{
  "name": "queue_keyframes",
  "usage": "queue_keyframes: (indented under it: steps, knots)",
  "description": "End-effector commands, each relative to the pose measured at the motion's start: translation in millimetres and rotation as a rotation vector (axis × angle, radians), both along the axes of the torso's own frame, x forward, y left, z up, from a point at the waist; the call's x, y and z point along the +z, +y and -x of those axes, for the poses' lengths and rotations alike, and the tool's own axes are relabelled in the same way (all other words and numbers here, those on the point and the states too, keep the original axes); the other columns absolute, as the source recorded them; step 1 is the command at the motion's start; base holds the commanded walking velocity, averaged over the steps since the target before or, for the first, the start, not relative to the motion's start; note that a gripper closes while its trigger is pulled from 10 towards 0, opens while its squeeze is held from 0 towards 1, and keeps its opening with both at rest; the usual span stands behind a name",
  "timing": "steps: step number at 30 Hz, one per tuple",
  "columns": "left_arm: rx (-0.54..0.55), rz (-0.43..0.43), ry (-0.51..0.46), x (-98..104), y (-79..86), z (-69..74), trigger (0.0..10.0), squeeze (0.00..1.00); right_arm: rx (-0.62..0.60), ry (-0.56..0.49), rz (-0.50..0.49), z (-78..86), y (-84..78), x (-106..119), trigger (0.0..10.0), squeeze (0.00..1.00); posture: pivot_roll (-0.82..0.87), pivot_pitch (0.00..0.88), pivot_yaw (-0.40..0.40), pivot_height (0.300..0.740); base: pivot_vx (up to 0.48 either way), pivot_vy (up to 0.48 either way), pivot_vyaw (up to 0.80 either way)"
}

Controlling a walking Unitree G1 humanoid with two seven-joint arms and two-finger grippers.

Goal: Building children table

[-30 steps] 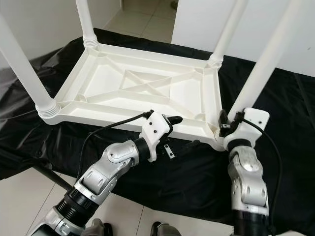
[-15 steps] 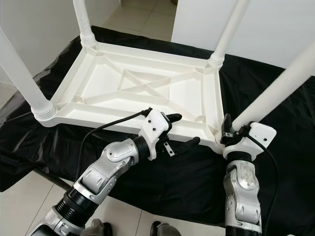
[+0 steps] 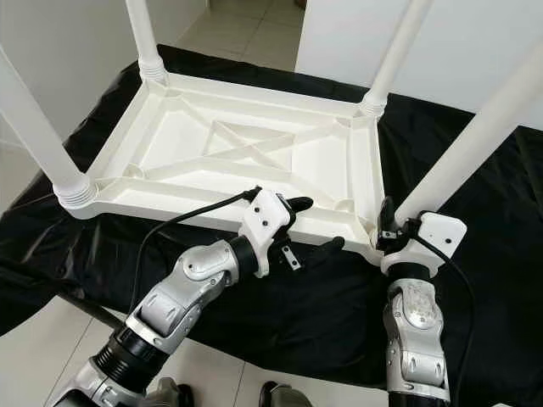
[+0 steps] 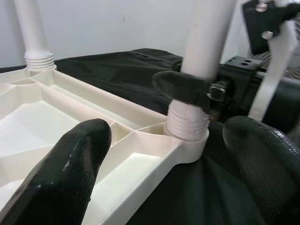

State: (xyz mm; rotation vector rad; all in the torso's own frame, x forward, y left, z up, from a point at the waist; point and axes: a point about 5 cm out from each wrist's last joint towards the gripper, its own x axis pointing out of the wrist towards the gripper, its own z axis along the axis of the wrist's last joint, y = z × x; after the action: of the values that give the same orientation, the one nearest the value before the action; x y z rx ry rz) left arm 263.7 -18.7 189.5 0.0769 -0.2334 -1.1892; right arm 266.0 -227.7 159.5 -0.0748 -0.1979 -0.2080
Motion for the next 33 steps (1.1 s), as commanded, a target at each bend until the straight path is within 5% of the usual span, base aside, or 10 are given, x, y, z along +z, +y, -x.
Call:
queue_keyframes:
  steps: [1,8,13,21,23,27,33]
  knots:
    - [-0.059,-0.014,-0.001,-0.2,-2.7,5.4,10.0,0.00,0.001,0.284,-0.065,3.1,-3.4,-49.4,10.0,0.00,0.00,0.183,-0.022,0.740,0.000,0.000,0.00]
    - [-0.059,-0.018,-0.003,-0.1,-2.3,6.3,10.0,0.00,0.040,0.303,-0.065,-0.8,-2.6,-49.9,10.0,0.00,0.00,0.182,-0.021,0.740,0.000,0.000,0.00]
    - [-0.060,-0.019,-0.002,0.1,-2.3,6.7,10.0,0.00,0.048,0.267,-0.215,1.7,-1.3,-50.6,10.0,0.00,0.01,0.181,-0.024,0.740,0.000,0.000,0.00]
    - [-0.061,-0.021,-0.007,0.4,-2.4,6.9,10.0,0.00,-0.024,0.208,-0.273,11.5,-4.4,-53.8,10.0,0.00,0.01,0.176,-0.026,0.740,0.000,0.000,0.00]
    - [-0.061,-0.022,-0.008,0.4,-2.5,6.9,10.0,0.00,-0.022,0.198,-0.260,14.0,-1.3,-54.4,10.0,0.00,0.01,0.174,-0.023,0.740,0.000,0.000,0.00]
    - [-0.063,-0.022,-0.009,0.6,-3.0,6.7,10.0,0.00,0.046,0.195,-0.075,13.0,11.7,-47.7,10.0,0.00,0.00,0.172,-0.021,0.740,0.000,0.000,0.00]
    - [-0.065,-0.022,-0.010,1.1,-4.1,6.9,10.0,0.00,0.057,0.224,-0.107,8.1,10.1,-48.8,10.0,0.00,0.00,0.172,-0.026,0.740,0.000,0.000,0.00]
